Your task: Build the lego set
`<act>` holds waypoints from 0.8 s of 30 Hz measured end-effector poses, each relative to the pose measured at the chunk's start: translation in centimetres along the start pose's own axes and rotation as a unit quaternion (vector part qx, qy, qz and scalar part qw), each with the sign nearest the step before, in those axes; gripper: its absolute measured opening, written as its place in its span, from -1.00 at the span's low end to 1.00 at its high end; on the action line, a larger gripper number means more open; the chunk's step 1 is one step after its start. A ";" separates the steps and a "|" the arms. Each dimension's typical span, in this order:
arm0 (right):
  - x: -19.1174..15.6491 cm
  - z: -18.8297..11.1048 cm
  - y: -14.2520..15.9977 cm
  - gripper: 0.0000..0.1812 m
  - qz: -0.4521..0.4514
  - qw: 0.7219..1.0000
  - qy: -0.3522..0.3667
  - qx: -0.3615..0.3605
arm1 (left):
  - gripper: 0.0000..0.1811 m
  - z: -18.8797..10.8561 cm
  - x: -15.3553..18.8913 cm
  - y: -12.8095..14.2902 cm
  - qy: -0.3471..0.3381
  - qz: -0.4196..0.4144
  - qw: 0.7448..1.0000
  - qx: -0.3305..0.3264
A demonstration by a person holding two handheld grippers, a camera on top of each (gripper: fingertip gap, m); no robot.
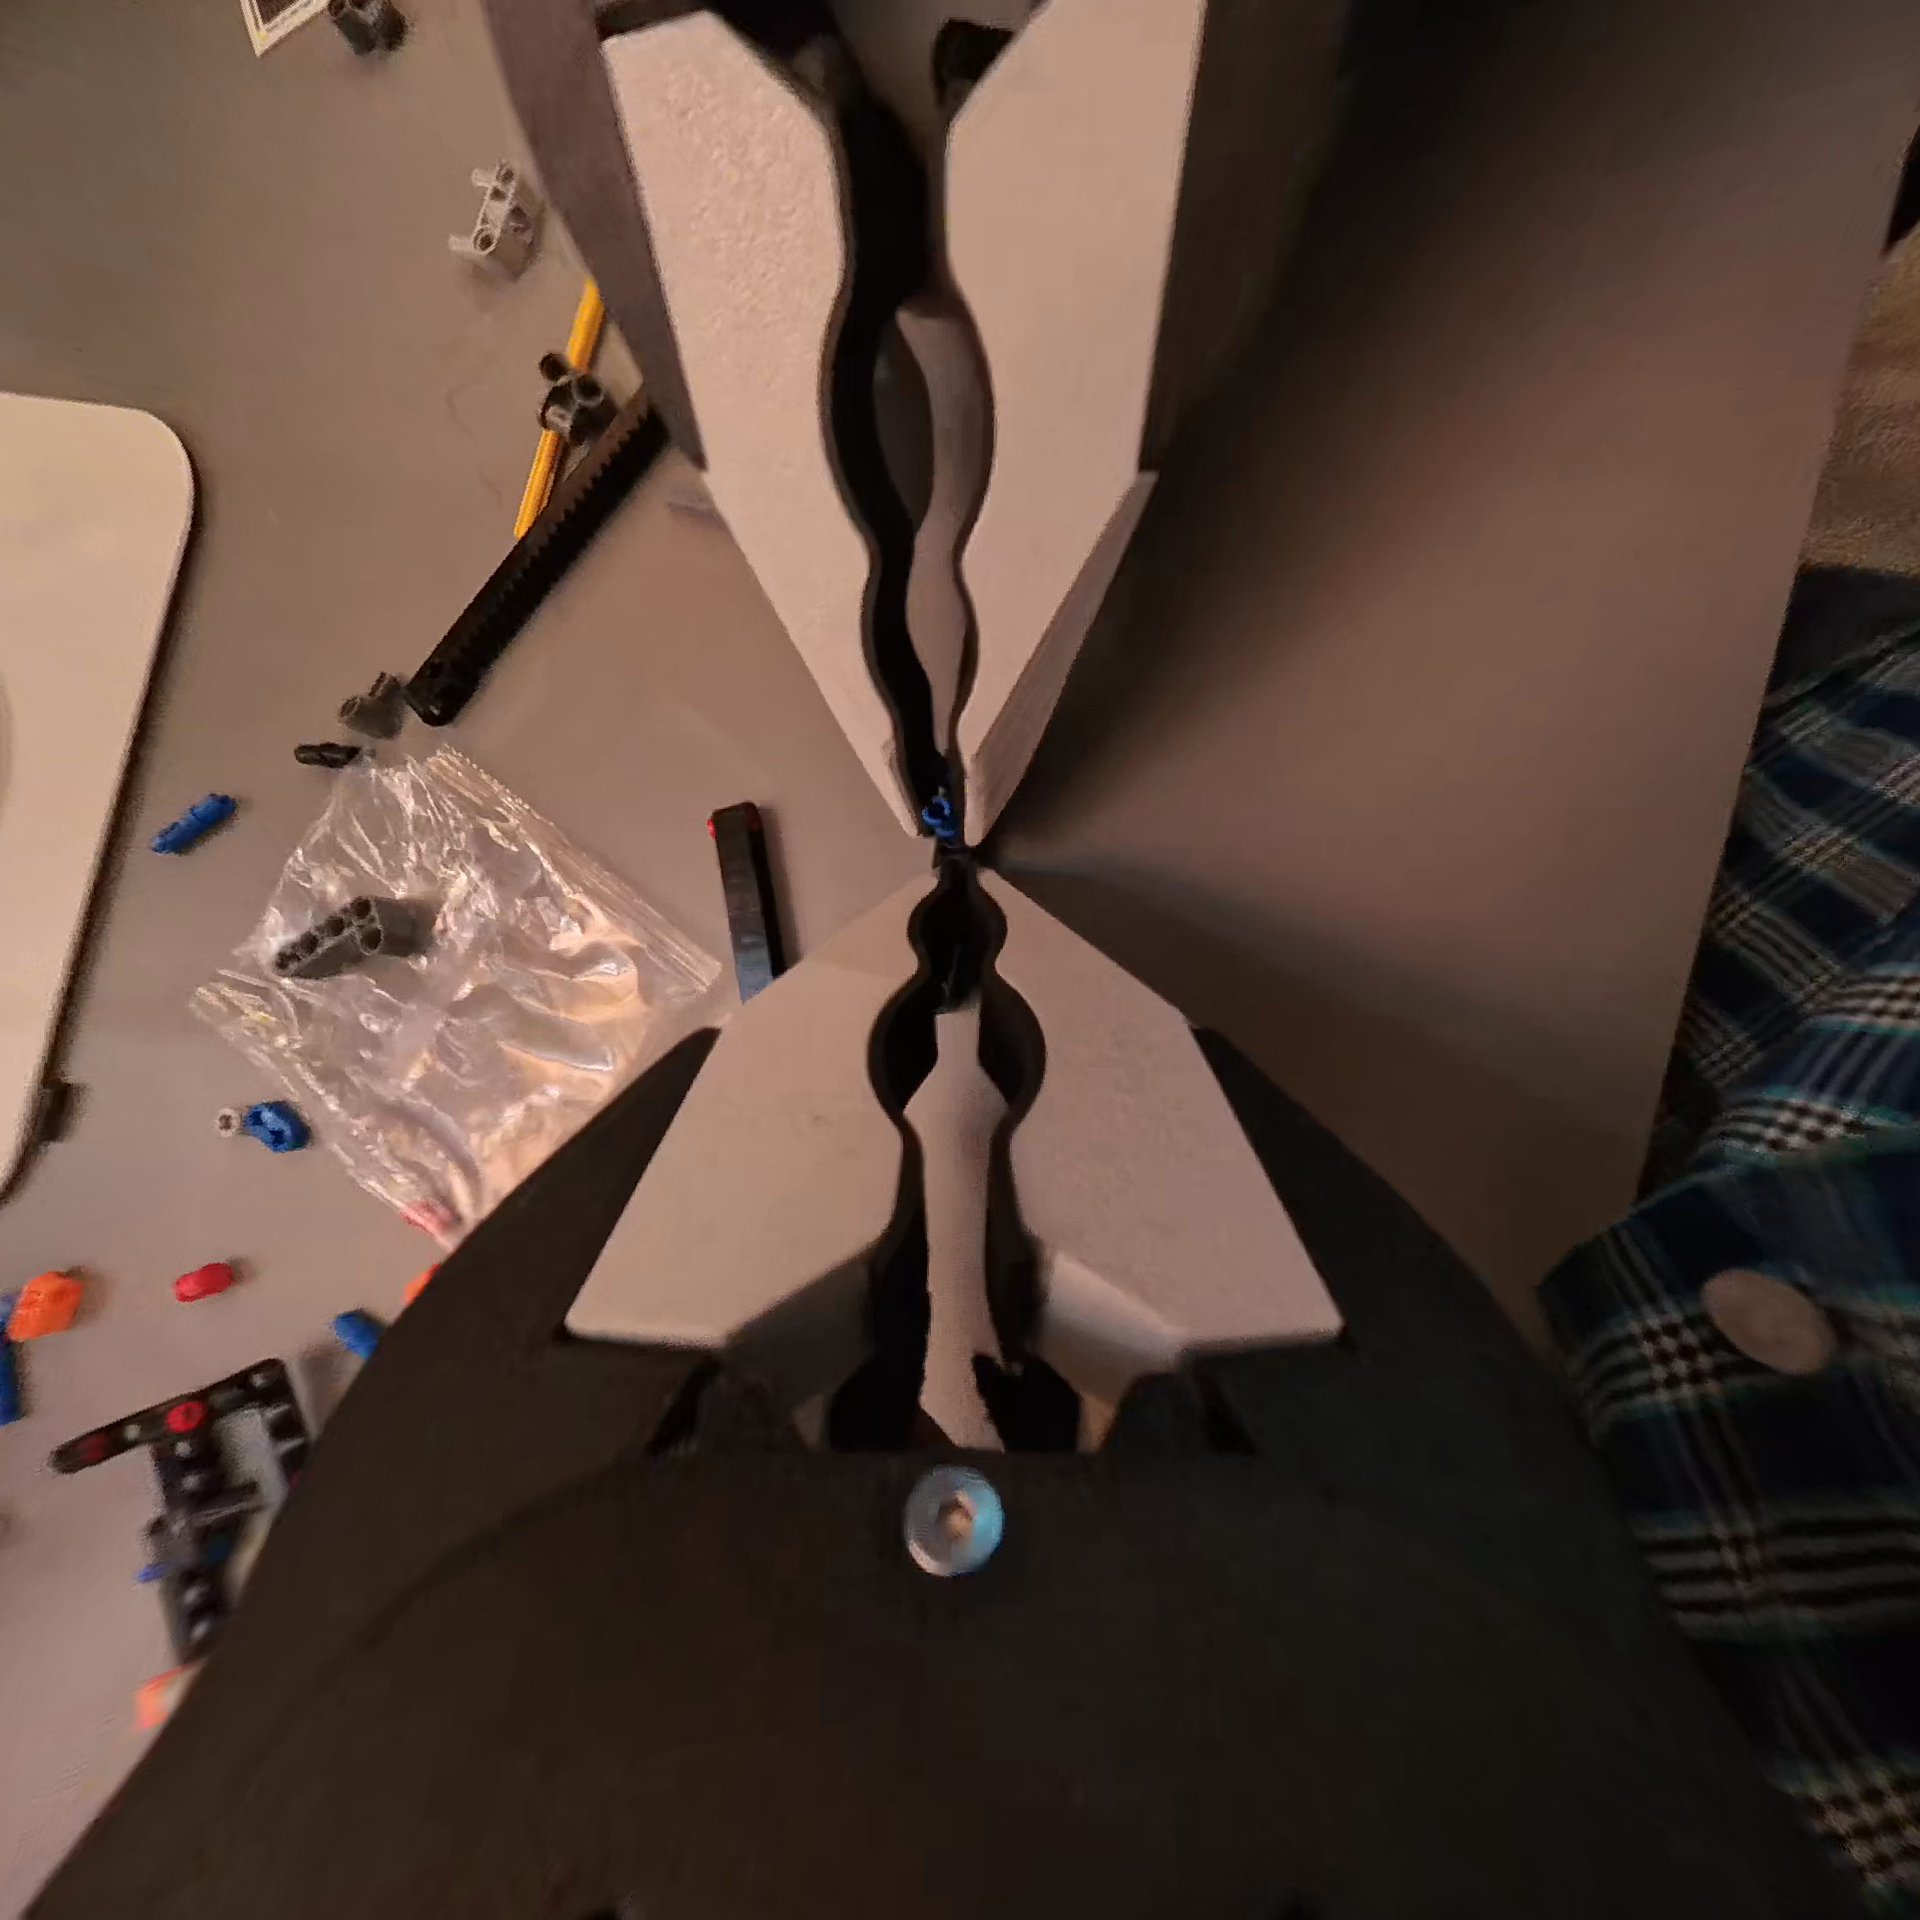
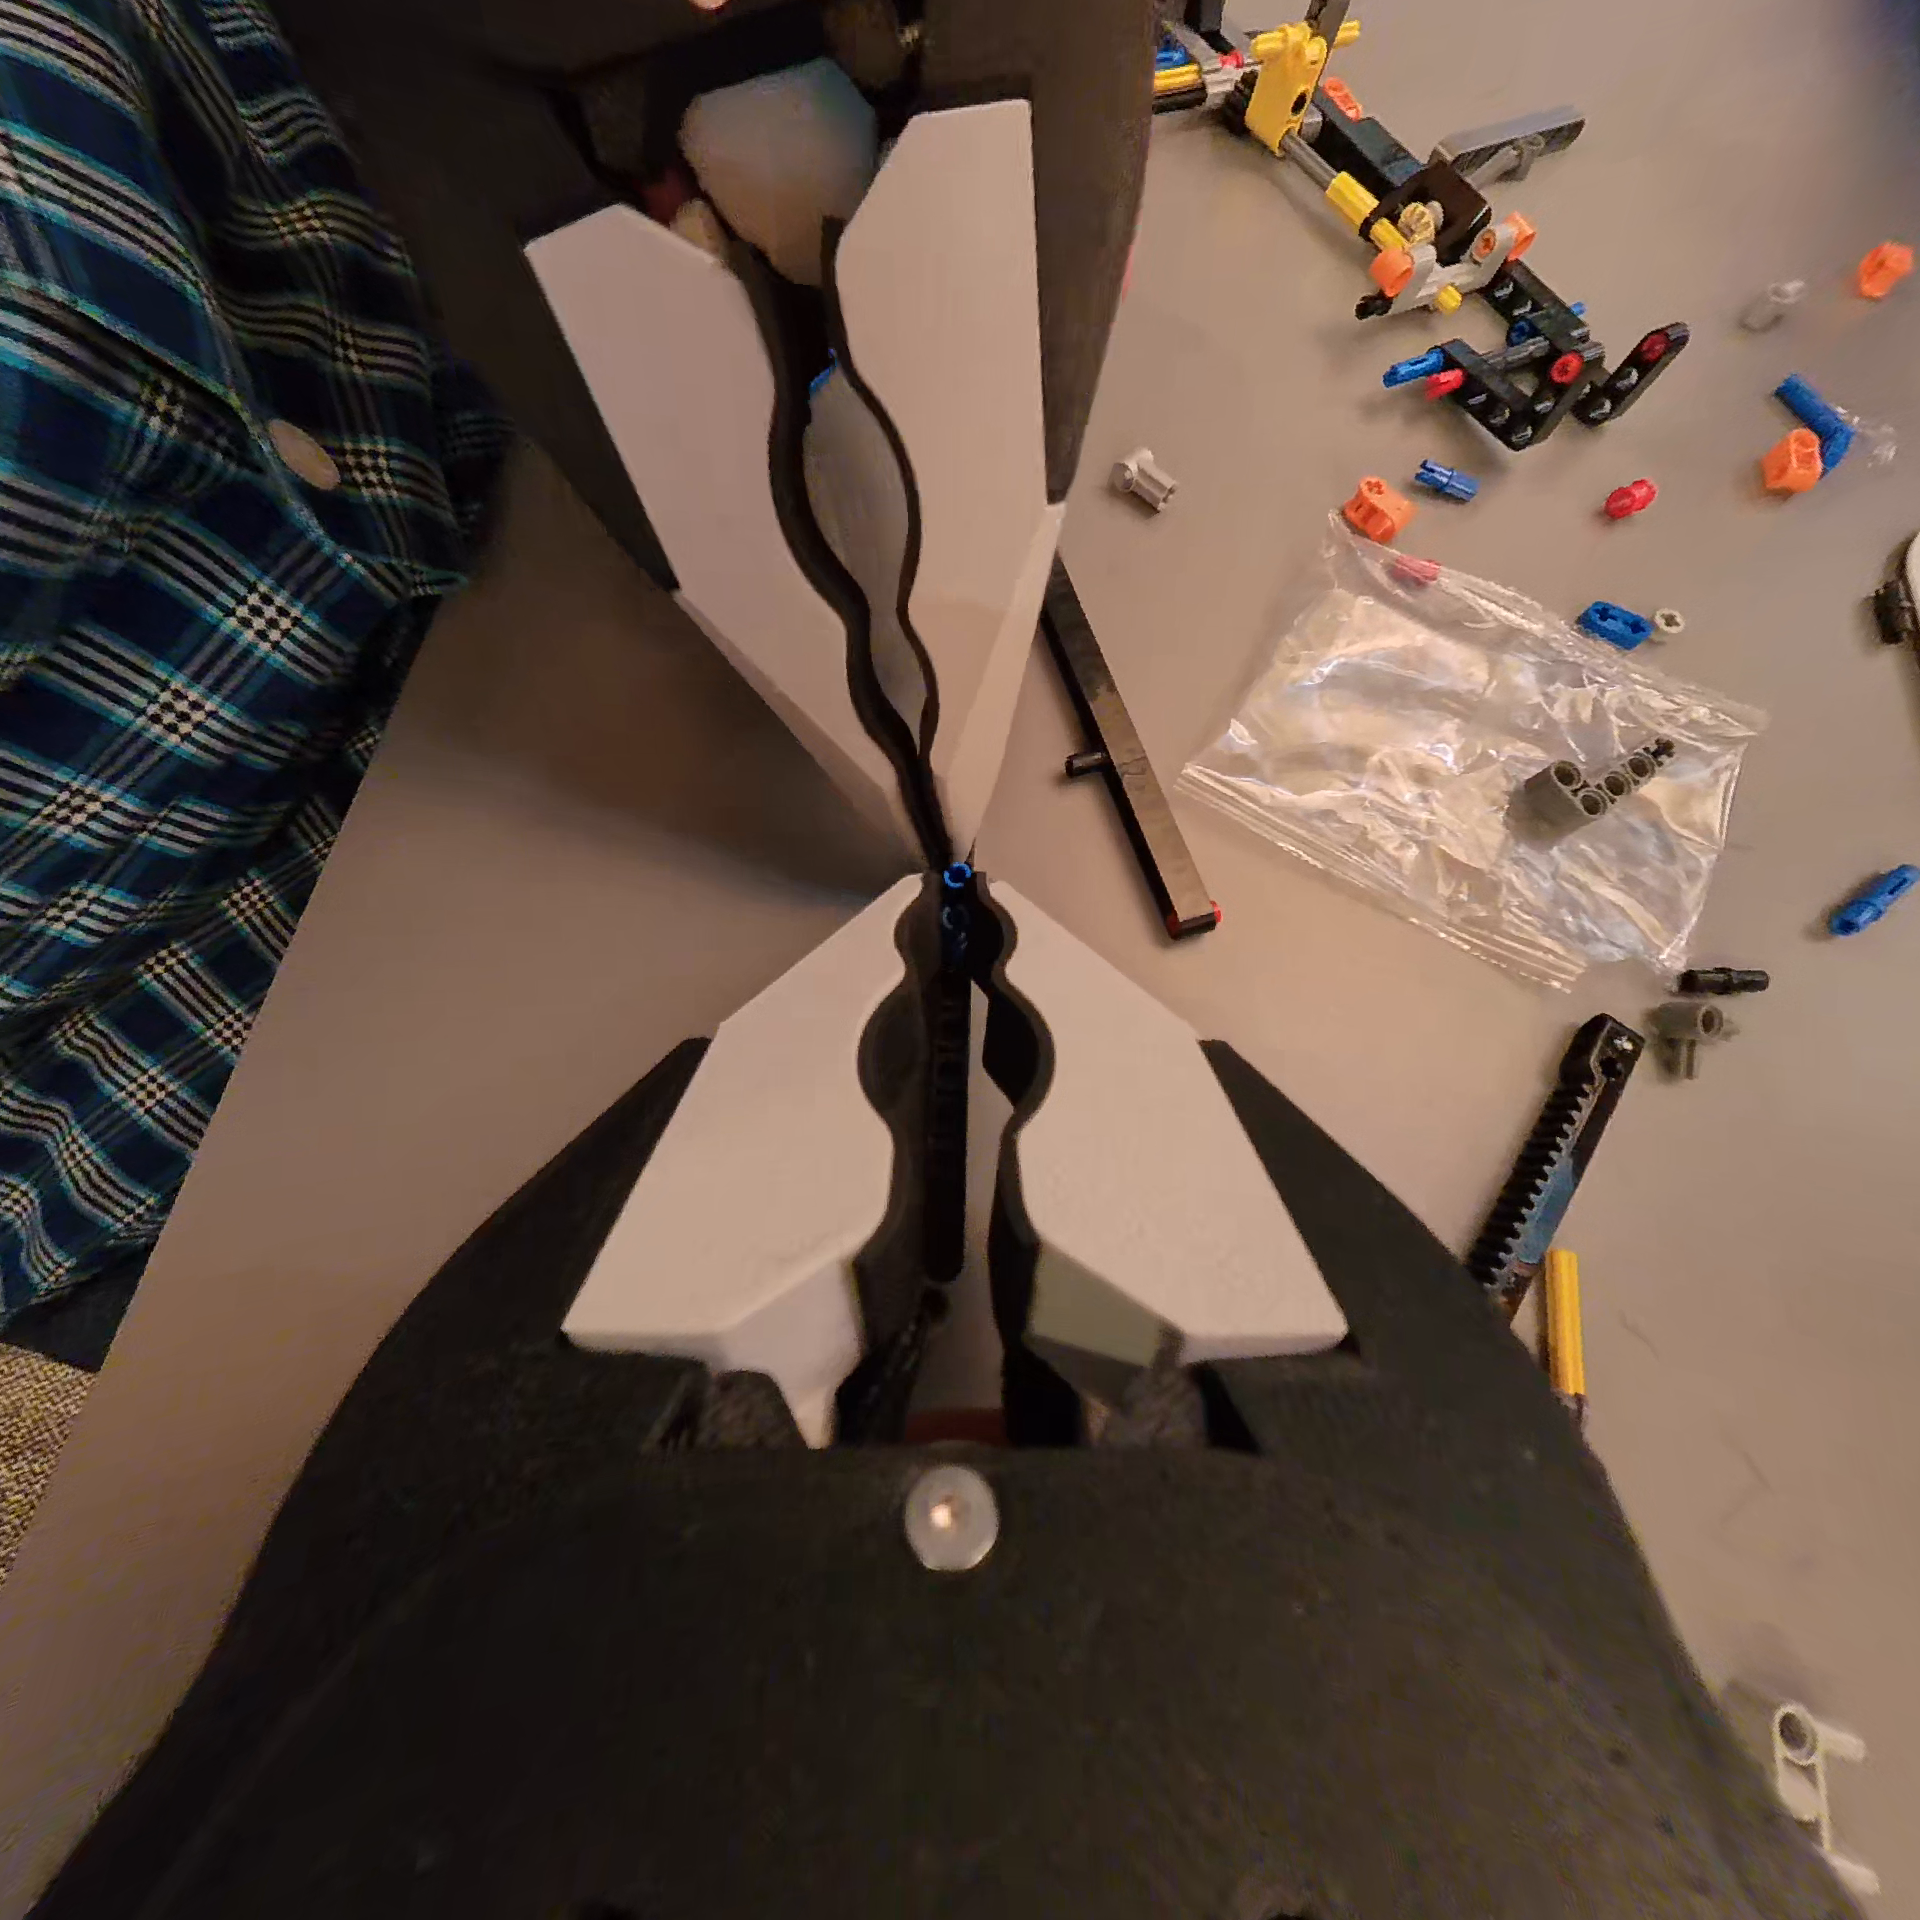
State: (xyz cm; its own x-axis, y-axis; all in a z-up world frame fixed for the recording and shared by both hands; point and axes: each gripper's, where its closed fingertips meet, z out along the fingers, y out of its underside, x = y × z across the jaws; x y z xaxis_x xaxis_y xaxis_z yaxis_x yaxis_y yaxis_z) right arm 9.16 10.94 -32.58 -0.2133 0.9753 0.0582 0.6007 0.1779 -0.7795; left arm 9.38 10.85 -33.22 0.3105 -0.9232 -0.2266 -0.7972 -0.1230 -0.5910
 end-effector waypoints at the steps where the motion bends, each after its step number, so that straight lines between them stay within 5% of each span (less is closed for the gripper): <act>1: -0.1 0.0 0.0 -0.98 -0.001 1.000 -0.004 0.000 | -1.00 -0.1 -0.1 -0.1 -0.001 -0.006 1.000 0.007; 24: -0.2 -0.1 -0.1 -0.99 -0.010 1.000 0.015 0.002 | -1.00 0.4 -0.2 -0.1 -0.046 0.027 0.999 -0.001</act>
State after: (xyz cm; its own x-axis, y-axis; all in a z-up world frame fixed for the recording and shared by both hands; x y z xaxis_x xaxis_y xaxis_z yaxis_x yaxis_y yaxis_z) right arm 9.26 10.77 -32.47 -0.2021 0.9750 0.0928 0.5930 0.1972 -0.7807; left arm 9.56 11.23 -33.45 0.3139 -0.8908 -0.3287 -0.8152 -0.0753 -0.5743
